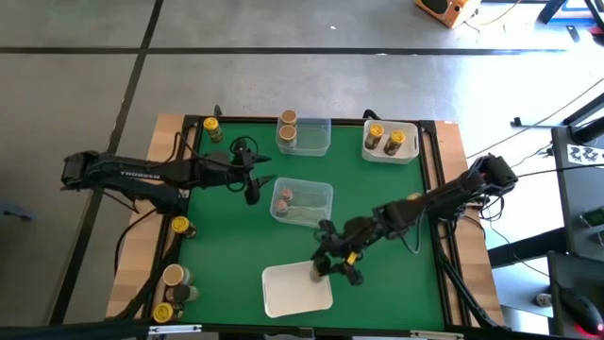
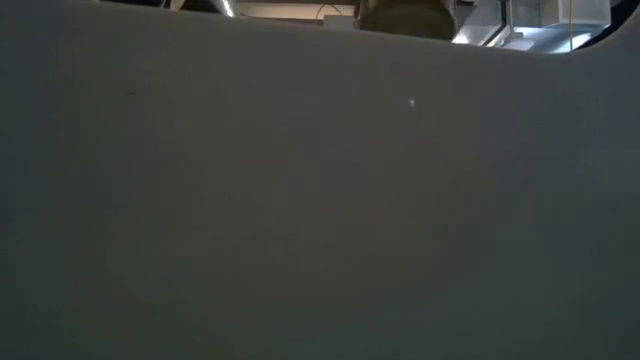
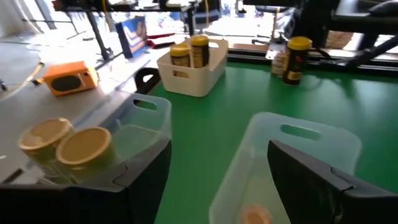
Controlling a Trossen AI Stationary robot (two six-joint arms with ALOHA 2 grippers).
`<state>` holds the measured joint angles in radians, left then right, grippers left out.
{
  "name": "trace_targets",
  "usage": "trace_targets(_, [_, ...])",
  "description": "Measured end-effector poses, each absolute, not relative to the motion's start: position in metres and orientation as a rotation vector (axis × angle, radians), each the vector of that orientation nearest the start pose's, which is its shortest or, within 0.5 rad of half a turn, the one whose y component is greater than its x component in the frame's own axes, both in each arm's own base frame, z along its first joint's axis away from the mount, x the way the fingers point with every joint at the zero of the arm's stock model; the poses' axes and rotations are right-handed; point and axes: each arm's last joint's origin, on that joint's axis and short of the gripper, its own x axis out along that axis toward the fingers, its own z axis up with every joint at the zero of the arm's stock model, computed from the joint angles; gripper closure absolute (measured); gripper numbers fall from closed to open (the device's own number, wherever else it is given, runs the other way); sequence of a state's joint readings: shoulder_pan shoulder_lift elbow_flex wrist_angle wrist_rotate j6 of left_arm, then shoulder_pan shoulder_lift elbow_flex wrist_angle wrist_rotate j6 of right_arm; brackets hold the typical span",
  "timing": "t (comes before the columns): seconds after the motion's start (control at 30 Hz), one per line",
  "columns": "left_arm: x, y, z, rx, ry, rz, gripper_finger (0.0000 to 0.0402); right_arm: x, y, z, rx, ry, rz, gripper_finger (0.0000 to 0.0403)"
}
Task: Sort spices by type
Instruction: Put the black seasoning bottle into the bottom white bin, then put the yellow seasoning bottle into the top white bin
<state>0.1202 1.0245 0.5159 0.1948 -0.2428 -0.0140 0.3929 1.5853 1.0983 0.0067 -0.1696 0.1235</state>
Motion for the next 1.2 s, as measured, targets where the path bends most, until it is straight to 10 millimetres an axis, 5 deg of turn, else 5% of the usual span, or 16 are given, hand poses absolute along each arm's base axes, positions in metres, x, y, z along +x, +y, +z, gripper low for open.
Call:
trace_targets(0.63, [0.214,-0.001,0.223,-0.057,0.405,0.227,0.0137,0.347,0.158,0.198,0.103,0.662,0.369,0.0197])
trace_targets(0.8, [0.214,-0.006,0.223,-0.052,0.404,0.203,0.0137,0.350,0.159,0.187,0.118,0.693,0.328,0.0158])
trace_targets(1.03, [0.214,-0.009,0.223,-0.055,0.403,0.193,0.0137,0.349,0.157,0.191,0.129,0.685,0.305,0.0126])
trace_targets(1.2, [0.214,-0.009,0.223,-0.066,0.401,0.195,0.0137,0.339,0.153,0.225,0.146,0.603,0.319,0.0126])
